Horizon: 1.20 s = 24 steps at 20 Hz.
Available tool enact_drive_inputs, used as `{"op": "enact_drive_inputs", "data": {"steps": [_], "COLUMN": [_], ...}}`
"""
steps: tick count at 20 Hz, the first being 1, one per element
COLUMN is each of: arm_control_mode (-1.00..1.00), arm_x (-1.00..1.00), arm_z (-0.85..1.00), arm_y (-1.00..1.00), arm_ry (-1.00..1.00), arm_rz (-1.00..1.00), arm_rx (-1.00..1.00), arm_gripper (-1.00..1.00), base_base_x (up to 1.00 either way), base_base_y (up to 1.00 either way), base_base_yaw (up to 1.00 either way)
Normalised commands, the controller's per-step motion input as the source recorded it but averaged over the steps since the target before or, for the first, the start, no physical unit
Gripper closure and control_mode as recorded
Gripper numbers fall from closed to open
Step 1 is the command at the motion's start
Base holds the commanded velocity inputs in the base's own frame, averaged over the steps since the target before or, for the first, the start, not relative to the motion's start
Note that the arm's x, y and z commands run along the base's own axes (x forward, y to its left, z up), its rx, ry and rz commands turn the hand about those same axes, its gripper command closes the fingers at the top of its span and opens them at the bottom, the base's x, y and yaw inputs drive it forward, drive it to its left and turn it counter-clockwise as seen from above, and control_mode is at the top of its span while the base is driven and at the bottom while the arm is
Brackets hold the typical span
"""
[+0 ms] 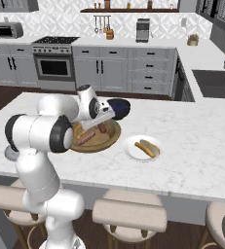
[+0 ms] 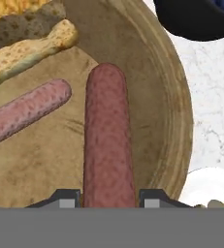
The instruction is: Place one bun and one sausage from the bowl on each plate.
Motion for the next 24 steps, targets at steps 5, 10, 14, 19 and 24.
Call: {"op": "enact_drive_inputs", "data": {"steps": [5, 10, 14, 19, 24], "arm_control_mode": [-1.00, -1.00, -1.00, -1.00, -1.00], "arm_x": [-0.72, -0.61, -0.66, -0.16, 0.13], "arm_z": [0.68, 0.27, -0.26, -0.30, -0.28], "arm_y": [-0.75, -1.00, -0.66, -0.60, -0.33], "arm_ry": [0.02, 0.00, 0.03, 0.09, 0.04], "arm_rz": [-0.05, 0.00, 0.00, 0.04, 0.13], "arm_rx": [0.17, 0.23, 0.06, 0.11, 0.05], "arm_gripper": [1.00, 1.00, 1.00, 1.00, 1.00], "base_base_x": [0.00, 0.00, 0.00, 0.00, 0.00], "base_base_y": [0.00, 0.00, 0.00, 0.00, 0.00], "base_base_yaw": [0.00, 0.00, 0.00, 0.00, 0.00]}}
